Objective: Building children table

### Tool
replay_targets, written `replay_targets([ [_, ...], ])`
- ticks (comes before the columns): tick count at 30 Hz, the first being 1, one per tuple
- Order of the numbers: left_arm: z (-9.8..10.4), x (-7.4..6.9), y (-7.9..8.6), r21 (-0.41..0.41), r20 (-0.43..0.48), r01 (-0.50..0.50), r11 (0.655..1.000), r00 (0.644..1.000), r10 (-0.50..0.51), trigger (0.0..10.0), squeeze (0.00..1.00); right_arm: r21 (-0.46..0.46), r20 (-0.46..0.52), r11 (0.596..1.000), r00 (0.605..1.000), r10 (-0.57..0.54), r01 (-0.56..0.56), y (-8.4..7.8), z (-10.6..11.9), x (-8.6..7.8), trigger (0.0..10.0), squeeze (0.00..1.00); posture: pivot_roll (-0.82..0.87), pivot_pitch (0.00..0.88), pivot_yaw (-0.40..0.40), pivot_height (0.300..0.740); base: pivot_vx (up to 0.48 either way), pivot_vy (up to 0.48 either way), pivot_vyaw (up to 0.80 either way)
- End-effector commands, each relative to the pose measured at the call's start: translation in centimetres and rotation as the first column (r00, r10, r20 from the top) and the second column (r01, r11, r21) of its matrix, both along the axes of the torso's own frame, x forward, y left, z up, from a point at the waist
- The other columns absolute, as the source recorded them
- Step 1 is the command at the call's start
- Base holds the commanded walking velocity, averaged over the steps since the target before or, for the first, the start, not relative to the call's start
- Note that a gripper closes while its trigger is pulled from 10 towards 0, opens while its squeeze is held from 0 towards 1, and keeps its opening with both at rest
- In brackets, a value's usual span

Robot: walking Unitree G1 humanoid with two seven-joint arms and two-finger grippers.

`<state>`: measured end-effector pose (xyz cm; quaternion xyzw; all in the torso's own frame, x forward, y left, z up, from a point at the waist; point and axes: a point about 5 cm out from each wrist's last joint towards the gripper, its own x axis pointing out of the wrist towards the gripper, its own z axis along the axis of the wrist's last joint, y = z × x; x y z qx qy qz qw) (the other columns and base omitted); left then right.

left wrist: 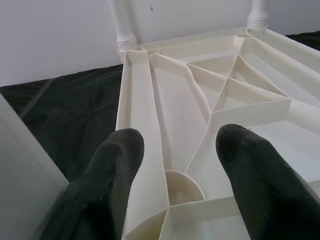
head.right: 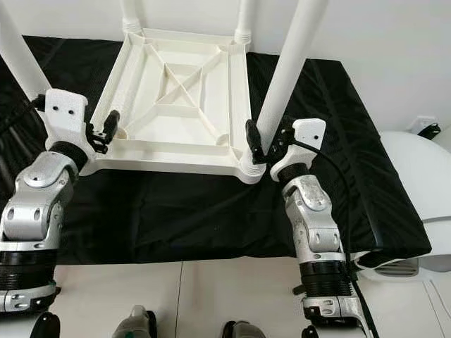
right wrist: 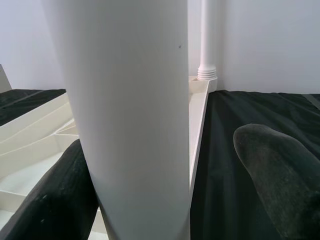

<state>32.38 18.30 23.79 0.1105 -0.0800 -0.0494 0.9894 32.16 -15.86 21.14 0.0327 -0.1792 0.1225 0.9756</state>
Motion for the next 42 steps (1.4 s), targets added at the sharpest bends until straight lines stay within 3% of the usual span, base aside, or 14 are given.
replay_targets([
  [1,-1.3,0.1,0.1,-0.058,-0.063,-0.027,0.998,0.998,0.023,10.0,0.00,0.006,-0.043,1.000,0.999,0.029,-0.029,0.0,-0.9,-0.4,10.0,0.00,0.08,0.163,-0.058,0.740,0.000,0.000,0.00],
  [3,-1.7,-0.1,-0.6,-0.107,-0.078,0.023,0.994,0.996,-0.031,10.0,0.00,0.008,-0.055,0.994,0.992,0.110,-0.109,1.7,-1.4,-1.2,10.0,0.00,0.08,0.166,-0.051,0.740,0.000,0.000,0.00],
  [8,-2.1,-0.6,-1.1,-0.143,-0.056,0.030,0.989,0.998,-0.039,10.0,0.00,0.009,-0.061,0.991,0.989,0.134,-0.134,2.6,-2.0,-2.0,10.0,0.00,0.07,0.169,-0.044,0.740,0.000,0.000,0.00],
  [17,-2.6,-2.5,-0.8,-0.109,0.033,-0.091,0.990,0.995,0.095,10.0,0.00,-0.035,-0.025,0.996,0.996,0.080,-0.081,1.4,-3.2,-3.5,10.0,0.00,0.05,0.163,-0.025,0.740,0.000,0.000,0.00],
  [18,-2.8,-3.0,-0.7,-0.097,0.055,-0.122,0.988,0.990,0.128,10.0,0.00,-0.053,-0.016,0.997,0.999,0.050,-0.051,1.0,-3.7,-4.3,10.0,0.00,0.05,0.162,-0.021,0.740,0.000,0.000,0.00],
  [29,-4.1,-4.5,-1.1,-0.031,0.069,-0.113,0.993,0.991,0.115,10.0,0.00,-0.052,-0.036,0.994,0.995,-0.096,0.094,-0.2,-5.3,-5.8,10.0,0.00,0.04,0.163,-0.003,0.740,0.000,0.000,0.00],
  [33,-5.1,-5.3,-0.9,-0.050,0.047,-0.129,0.990,0.990,0.131,10.0,0.00,-0.058,-0.037,0.990,0.991,-0.130,0.128,-0.3,-5.8,-6.4,10.0,0.00,0.04,0.159,0.005,0.740,0.000,0.000,0.00],
  [37,-5.5,-5.6,-0.8,-0.093,0.033,-0.130,0.987,0.991,0.133,10.0,0.00,-0.062,-0.036,0.990,0.991,-0.129,0.127,-0.1,-5.9,-6.7,10.0,0.00,0.04,0.160,0.006,0.740,0.000,0.000,0.00],
  [42,-5.8,-5.8,-1.0,-0.074,0.038,-0.115,0.991,0.992,0.118,10.0,0.00,-0.084,-0.036,0.992,0.995,-0.095,0.092,0.4,-6.2,-7.1,10.0,0.00,0.03,0.165,0.006,0.740,0.000,0.000,0.00],
])
